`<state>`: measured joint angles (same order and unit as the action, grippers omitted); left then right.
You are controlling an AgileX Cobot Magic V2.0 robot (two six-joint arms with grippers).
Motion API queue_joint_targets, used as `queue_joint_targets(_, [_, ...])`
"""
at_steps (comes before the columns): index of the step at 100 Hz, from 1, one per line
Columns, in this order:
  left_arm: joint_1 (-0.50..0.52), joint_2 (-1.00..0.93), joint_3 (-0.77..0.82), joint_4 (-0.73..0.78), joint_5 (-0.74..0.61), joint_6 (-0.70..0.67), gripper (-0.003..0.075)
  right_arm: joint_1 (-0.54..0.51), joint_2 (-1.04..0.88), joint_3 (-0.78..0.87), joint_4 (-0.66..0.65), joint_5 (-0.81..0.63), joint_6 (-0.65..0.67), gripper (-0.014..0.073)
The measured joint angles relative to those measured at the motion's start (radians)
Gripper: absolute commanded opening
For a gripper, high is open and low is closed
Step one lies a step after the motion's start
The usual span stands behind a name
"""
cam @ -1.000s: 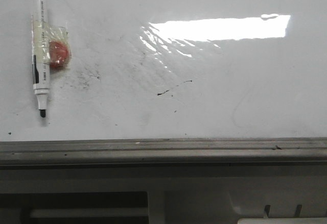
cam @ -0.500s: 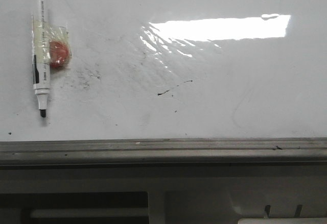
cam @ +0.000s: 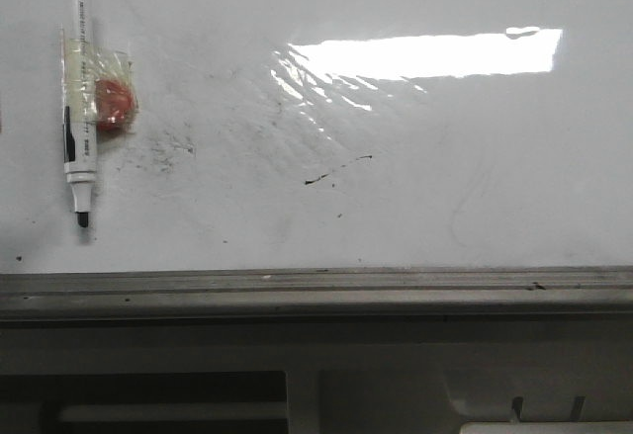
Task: Write number 8 on whiteboard
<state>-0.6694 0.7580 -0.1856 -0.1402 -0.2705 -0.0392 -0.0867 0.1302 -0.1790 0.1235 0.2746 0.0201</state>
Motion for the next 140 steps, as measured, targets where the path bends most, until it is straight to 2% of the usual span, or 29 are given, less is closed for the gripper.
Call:
queue_joint_targets(29, [-0.074,0.217,-0.047,-0.002,-0.107,0.000,0.0355,0.000,0.000,0.000,0.000,0.005,0.000,-0.0066])
queue_joint_targets(58, [-0.074,0.354,-0.065,-0.014,-0.215,0.000,0.0349,0.000,0.000,0.000,0.005,0.010,0.000,-0.0066])
queue_joint_targets(67, [-0.074,0.374,-0.068,-0.023,-0.256,0.000,0.0260,0.002,0.000,0.000,0.007,0.011,0.000,-0.0066])
queue_joint_targets(81, [-0.074,0.383,-0.068,-0.074,-0.269,0.000,-0.0024,0.059,0.004,-0.009,0.009,0.029,0.000,-0.0066])
queue_joint_targets(103, [-0.074,0.384,-0.068,-0.071,-0.272,0.000,-0.0020,0.246,0.100,-0.066,0.010,0.081,-0.053,-0.0062])
queue_joint_targets(116, [-0.074,0.375,-0.068,0.038,-0.233,0.000,-0.0020,0.374,0.203,-0.152,0.019,0.115,-0.141,-0.0054])
queue_joint_targets(125, [-0.074,0.350,-0.068,0.165,-0.192,0.000,-0.0020,0.470,0.304,-0.218,0.040,0.141,-0.216,0.0039])
queue_joint_targets(140, [-0.074,0.302,-0.068,0.409,-0.189,0.000,-0.0020,0.655,0.490,-0.325,0.101,0.155,-0.303,0.0297])
